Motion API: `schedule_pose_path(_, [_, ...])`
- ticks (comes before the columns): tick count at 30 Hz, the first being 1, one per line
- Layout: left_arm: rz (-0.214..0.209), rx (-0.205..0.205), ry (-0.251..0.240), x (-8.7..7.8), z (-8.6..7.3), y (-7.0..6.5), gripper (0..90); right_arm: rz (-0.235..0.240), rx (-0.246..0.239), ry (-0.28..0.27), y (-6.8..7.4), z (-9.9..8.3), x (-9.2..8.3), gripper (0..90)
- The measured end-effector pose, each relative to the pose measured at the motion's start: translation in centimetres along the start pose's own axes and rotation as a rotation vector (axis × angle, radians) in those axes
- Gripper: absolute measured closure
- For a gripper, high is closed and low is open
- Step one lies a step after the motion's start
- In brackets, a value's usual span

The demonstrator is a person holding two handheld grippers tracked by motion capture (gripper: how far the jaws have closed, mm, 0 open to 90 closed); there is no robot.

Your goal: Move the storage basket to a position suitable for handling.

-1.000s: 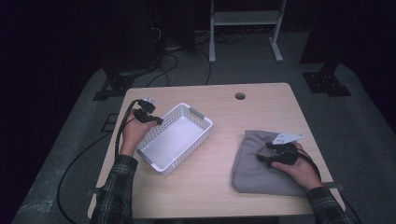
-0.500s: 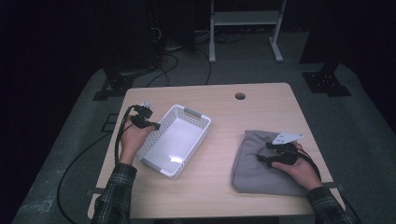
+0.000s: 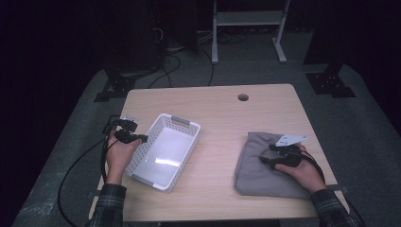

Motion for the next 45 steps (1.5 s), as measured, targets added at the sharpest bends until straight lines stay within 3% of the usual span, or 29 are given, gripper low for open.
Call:
schedule_pose_path(11, [0.036,-0.042,-0.023,-3.3,-2.1,2.3,84.8,-0.003,-0.004,-0.002,0.0,0.0,0.0,29.3])
schedule_pose_path(21, [0.039,-0.057,-0.036,-3.4,-2.7,3.6,84.7,-0.004,-0.004,-0.002,0.1,0.0,0.0,29.3])
schedule_pose_path(26, [0.046,-0.045,-0.043,-3.4,-2.7,3.7,84.5,-0.004,-0.005,-0.002,0.1,0.0,0.0,29.3])
schedule_pose_path(28, [0.051,-0.048,-0.064,-3.5,-2.5,3.8,80.3,-0.004,-0.005,-0.002,0.1,0.0,0.0,29.3])
schedule_pose_path(29, [0.042,-0.045,-0.071,-3.6,-2.4,3.7,74.3,-0.004,-0.005,-0.002,0.1,0.0,0.0,29.3])
schedule_pose_path(36, [0.034,-0.036,-0.134,-4.3,-1.1,2.5,58.7,-0.004,-0.005,-0.002,0.1,0.0,0.0,29.3])
schedule_pose_path(37, [0.031,-0.035,-0.139,-4.3,-0.9,2.2,51.6,-0.004,-0.005,-0.002,0.1,0.0,0.0,29.3])
schedule_pose_path(45, [-0.034,-0.03,-0.168,-4.3,0.4,-0.4,41.5,-0.003,-0.005,-0.002,0.1,0.0,0.0,29.3])
Point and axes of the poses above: each handheld gripper's, and its own axes: x roughly forward along the jaws, z roughly out of its top, y roughly to its left, the point moved 7 cm from there along x, roughly forward along the jaws, and after that the axes turned 12 degrees about -y, right-handed, at the moved point
